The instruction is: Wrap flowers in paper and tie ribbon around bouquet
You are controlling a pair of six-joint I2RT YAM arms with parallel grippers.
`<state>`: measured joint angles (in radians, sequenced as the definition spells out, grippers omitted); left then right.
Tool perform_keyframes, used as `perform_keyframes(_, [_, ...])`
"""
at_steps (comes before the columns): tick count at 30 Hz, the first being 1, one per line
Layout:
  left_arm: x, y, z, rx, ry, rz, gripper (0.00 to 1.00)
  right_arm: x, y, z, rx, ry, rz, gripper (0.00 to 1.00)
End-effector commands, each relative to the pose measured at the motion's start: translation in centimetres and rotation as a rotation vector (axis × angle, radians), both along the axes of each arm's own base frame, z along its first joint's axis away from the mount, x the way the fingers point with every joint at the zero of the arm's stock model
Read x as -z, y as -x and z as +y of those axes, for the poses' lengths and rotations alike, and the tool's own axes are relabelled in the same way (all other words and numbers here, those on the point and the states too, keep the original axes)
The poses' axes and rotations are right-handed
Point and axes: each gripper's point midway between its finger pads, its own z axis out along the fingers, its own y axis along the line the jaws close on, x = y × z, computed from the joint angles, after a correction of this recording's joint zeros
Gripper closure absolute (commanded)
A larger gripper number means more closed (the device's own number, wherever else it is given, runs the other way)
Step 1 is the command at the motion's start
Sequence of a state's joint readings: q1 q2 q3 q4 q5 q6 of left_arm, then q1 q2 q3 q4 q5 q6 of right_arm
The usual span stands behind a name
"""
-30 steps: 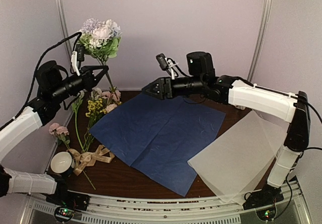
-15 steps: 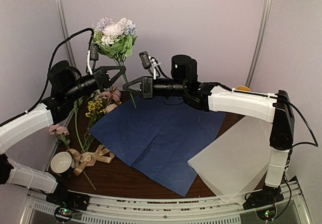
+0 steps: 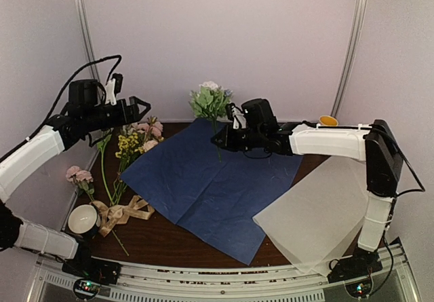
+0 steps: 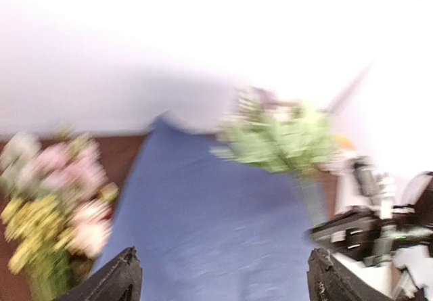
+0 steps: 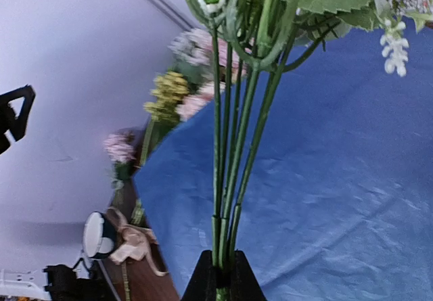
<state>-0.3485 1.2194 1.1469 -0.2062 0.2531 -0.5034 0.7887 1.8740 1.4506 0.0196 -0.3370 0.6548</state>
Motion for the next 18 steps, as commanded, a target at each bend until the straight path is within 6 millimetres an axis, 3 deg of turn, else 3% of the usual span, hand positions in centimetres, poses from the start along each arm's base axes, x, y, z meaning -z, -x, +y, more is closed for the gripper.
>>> perform_keyframes(1, [11.4, -1.7, 8.5, -0.256, -0.126, 0.342, 0.12, 7.6, -2.4, -3.1, 0.136, 0.177, 0.129, 1.0])
perform_keyframes(6, [18.6, -1.9, 15.4, -0.473, -0.258, 0.569, 0.12, 14.1, -3.0, -4.7, 0.152, 0.354, 0.223, 0.97])
perform_keyframes(8, [20.2, -2.0, 17.3, -0.528, -0.272, 0.628, 0.12, 15.3, -3.0, -5.5, 0.17, 0.387, 0.257, 0.73])
perform_keyframes(10, [21.5, -2.3, 18.9, -0.586, -0.284, 0.652, 0.12, 15.5, -2.8, -6.1, 0.18, 0.4, 0.264, 0.57])
perform_keyframes(11, [22.0, -2.4, 19.7, -0.615, -0.278, 0.665, 0.12, 15.4, -2.6, -6.3, 0.181, 0.399, 0.26, 0.55])
perform_keyframes(18, [26.8, -2.7, 24.4, -0.751, -0.298, 0.854, 0.2, 12.9, -1.5, -7.4, 0.152, 0.411, 0.186, 0.54])
